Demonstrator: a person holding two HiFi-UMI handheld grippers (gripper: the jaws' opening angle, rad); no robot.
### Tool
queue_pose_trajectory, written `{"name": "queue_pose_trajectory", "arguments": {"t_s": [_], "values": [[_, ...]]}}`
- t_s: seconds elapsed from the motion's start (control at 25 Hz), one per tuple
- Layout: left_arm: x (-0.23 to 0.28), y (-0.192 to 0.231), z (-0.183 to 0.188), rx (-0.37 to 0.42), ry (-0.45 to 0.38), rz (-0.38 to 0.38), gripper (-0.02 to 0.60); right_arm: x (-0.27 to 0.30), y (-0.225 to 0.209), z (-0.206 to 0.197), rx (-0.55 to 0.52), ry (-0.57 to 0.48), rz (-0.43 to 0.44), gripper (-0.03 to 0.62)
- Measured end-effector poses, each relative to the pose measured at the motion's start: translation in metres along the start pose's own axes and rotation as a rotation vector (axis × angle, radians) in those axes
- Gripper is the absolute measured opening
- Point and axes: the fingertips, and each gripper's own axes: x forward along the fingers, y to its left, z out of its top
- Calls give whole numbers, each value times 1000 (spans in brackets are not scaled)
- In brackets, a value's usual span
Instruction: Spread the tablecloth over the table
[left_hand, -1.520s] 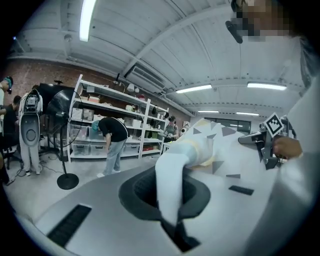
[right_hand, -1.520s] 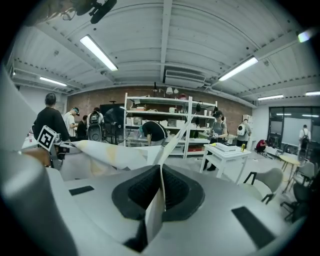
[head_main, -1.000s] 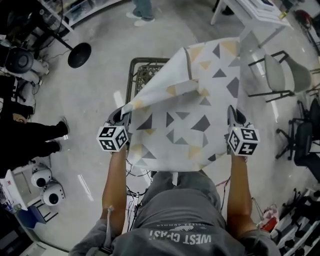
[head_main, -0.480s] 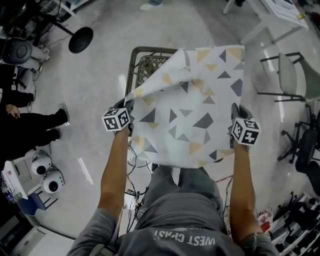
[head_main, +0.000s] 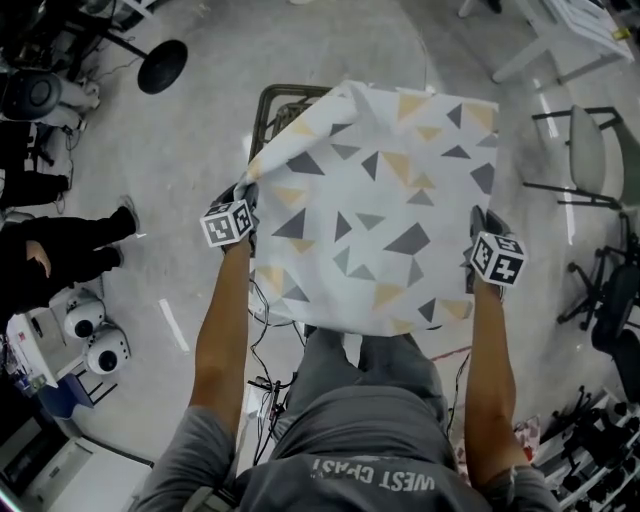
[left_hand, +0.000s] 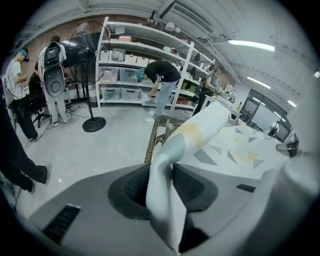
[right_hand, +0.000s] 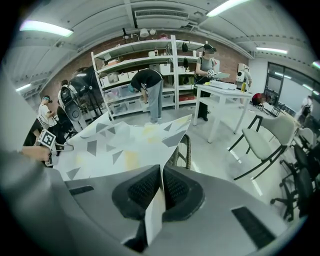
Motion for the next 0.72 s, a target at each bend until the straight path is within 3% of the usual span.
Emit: {"name": "queue_pose_trajectory", "arguments": {"t_s": [0.2, 0.52, 0.72], "values": [[6, 13, -2, 35, 7, 66, 143, 4, -6, -5, 5, 13, -1, 14], [18, 24, -12, 43, 27, 94, 181, 16, -18, -15, 8, 32, -5, 15], [35, 37, -29, -24, 100, 59, 233, 30, -32, -25, 11, 68, -21, 21]]}}
